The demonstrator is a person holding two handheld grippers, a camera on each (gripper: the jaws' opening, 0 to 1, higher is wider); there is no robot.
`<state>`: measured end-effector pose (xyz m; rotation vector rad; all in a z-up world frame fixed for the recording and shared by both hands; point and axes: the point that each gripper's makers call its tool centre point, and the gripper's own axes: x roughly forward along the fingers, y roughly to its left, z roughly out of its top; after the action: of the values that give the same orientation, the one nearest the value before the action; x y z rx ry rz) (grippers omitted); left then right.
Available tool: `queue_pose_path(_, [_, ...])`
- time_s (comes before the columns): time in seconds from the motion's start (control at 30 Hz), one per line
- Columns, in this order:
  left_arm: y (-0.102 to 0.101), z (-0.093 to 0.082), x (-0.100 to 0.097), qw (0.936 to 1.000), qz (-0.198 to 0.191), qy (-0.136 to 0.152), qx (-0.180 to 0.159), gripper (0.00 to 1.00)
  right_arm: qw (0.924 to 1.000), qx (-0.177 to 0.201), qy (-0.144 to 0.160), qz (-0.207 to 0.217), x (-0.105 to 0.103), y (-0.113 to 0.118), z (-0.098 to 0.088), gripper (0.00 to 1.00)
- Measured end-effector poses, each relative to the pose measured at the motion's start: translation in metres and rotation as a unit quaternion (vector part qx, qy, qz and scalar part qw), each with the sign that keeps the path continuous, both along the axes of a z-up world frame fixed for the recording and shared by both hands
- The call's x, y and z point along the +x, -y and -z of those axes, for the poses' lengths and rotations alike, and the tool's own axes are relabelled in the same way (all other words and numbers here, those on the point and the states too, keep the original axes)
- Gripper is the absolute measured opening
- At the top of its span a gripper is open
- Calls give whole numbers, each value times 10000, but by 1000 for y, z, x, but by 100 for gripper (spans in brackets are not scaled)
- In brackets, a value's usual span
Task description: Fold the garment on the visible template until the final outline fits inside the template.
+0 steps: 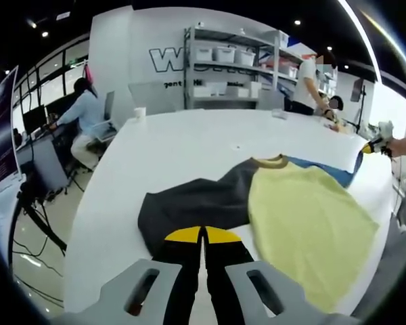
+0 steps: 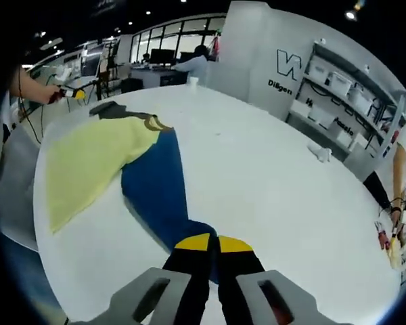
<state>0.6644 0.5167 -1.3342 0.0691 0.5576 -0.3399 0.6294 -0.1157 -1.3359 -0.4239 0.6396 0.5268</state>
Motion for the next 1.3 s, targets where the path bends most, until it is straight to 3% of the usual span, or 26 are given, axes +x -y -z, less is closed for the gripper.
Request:
queue_pose_path(0.07, [0, 0, 0, 10000, 8, 0, 8, 0, 9999, 57, 39, -82, -9, -6, 0, 0])
queue_pose_path(0.27, [3, -2, 0, 10000, 43, 0, 12, 0, 9993, -71, -172, -330, -45, -21, 25, 0])
queue_pose_path(0.4, [8, -4, 0, 10000, 97, 6, 20, 0, 9993, -34, -285, -257, -63, -25, 44, 0])
queue_pose_path(0.6, [10, -6, 0, 9999, 136, 11, 43, 0, 9981, -369, -479, -87, -82, -12, 74, 0])
queue_pose_path(0.8, [9, -6, -3, 9999, 144, -8, 65, 0, 9961, -414, -761, 148, -99, -2, 96, 0])
queue_pose_path(1.0, [11, -6, -4, 9998, 158, -19, 69, 0, 9945, -254, -925, 426, -106, 4, 100, 0])
queue_pose_path(1.17, [13, -5, -4, 9998, 163, -25, 71, 0, 9923, -131, -1004, 715, -111, 15, 101, 9])
queue_pose_path(1.3, [12, -4, -4, 9998, 159, -36, 80, 0, 9878, 161, -1005, 1182, -110, 29, 96, 14])
